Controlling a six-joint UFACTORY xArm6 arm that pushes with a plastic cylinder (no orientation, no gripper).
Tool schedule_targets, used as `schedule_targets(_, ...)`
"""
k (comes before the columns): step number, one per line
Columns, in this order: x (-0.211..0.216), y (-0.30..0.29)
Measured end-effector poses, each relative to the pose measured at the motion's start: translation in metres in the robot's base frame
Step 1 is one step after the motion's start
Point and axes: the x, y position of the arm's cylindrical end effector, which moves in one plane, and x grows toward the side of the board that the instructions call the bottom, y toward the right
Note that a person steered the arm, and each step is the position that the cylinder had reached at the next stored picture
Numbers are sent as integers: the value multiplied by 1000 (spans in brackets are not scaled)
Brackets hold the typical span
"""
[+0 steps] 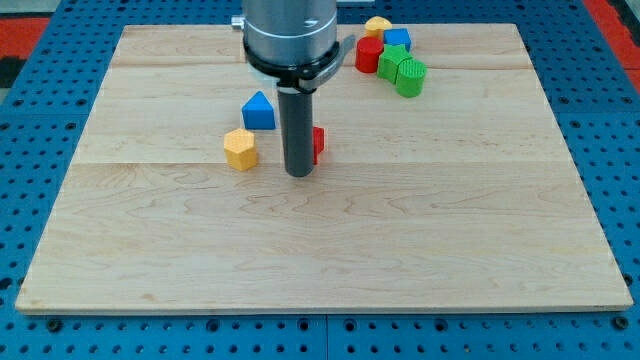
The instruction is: Push the red star towards the green circle
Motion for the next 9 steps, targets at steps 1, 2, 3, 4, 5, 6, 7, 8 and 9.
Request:
schedule_targets(1, 12, -17)
schedule_targets(2, 8, -17)
schedule_targets(3, -7, -17)
schedule_targets(4, -24, -7)
schedule_targets(5, -46, 3)
schedule_targets(6, -56, 21)
schedule_targets(7, -48, 40)
schedule_targets(8, -47, 67)
schedule_targets(9, -48, 111)
